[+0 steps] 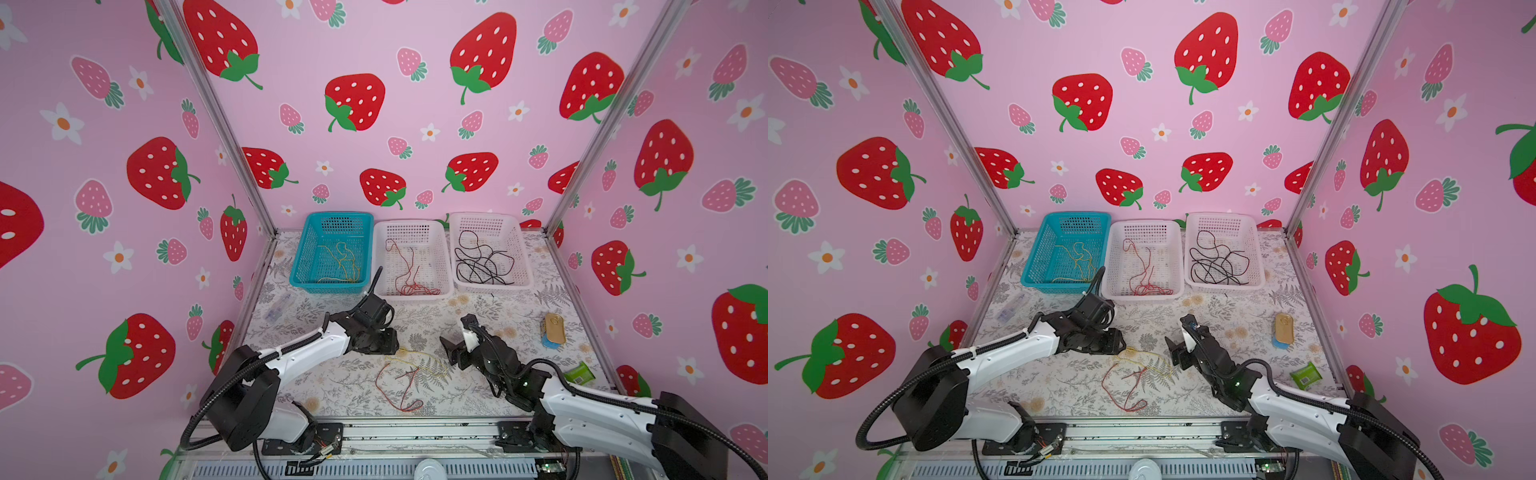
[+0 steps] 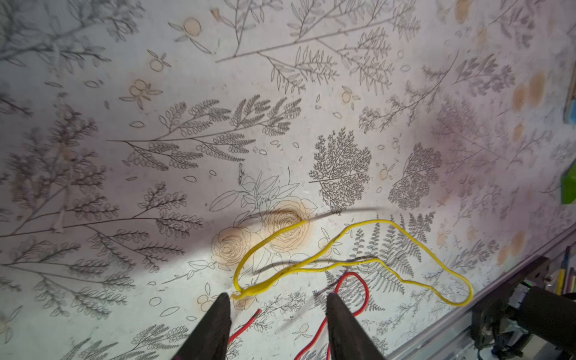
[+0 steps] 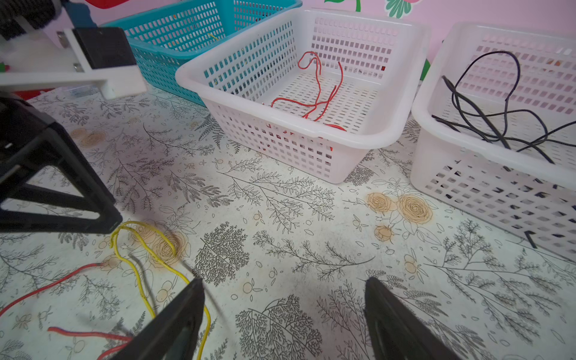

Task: Untangle the cables
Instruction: 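Move the left gripper back to the remaining yellow wire on the table, then grasp the remaining yellow wire loop with the left gripper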

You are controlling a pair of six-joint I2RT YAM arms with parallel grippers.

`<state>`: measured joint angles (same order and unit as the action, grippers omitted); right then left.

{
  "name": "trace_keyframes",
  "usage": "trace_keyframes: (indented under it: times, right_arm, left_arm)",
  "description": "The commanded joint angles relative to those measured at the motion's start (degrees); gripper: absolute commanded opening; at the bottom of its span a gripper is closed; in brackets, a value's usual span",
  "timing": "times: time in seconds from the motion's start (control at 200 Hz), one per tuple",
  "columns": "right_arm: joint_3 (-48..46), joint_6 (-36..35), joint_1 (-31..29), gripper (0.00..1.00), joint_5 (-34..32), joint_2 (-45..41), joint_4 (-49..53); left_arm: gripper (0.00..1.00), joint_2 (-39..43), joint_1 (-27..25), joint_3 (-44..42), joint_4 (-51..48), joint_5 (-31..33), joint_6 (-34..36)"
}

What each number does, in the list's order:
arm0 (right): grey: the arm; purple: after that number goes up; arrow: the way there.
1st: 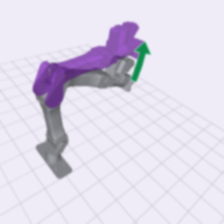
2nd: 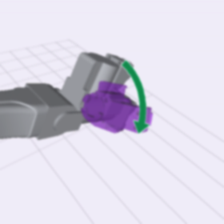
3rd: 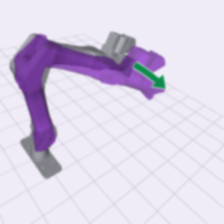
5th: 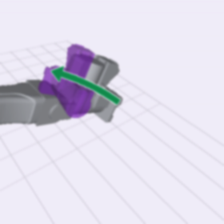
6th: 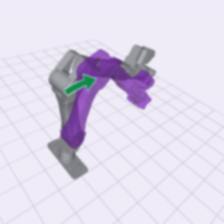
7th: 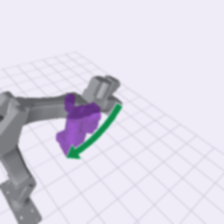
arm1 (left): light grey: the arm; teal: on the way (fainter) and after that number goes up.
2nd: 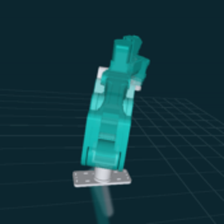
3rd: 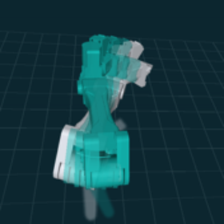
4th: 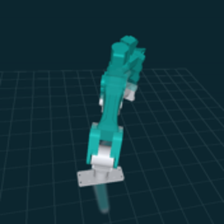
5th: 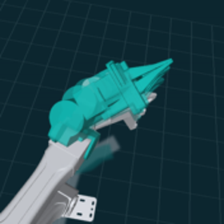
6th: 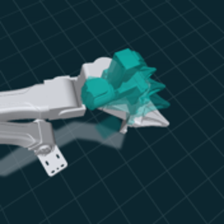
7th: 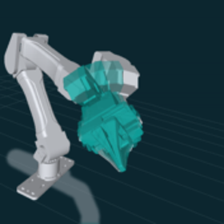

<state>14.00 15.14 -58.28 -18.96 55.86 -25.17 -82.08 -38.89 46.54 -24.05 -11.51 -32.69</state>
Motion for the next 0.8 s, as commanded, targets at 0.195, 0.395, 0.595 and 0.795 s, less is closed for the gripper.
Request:
trace_keyframes:
  times: [0.195, 0.395, 0.595, 0.795]
  right_arm:
    - [1.6, 0.2, -0.3, 0.82, -1.0, 0.4, 0.0]
    - [1.8, 0.1, -0.3, 0.82, -0.8, 0.9, 0.1]
    - [1.8, 0.2, -0.3, 0.82, -0.8, 0.9, 0.2]
    - [1.9, 0.2, -0.3, 0.82, -0.8, 0.9, 0.3]
  left_arm:
    - [0.44, -3.6, -1.4, 1.4, -0.3, 2.3, 2.7]
    - [0.37, -4.7, -1.7, 1.9, -0.6, 3.2, 3.3]
    - [0.28, -5.1, -1.9, 2.3, -1.1, 3.2, 3.9]
    - [0.23, -4.3, -1.9, 2.3, -1.4, 3.3, 4.1]
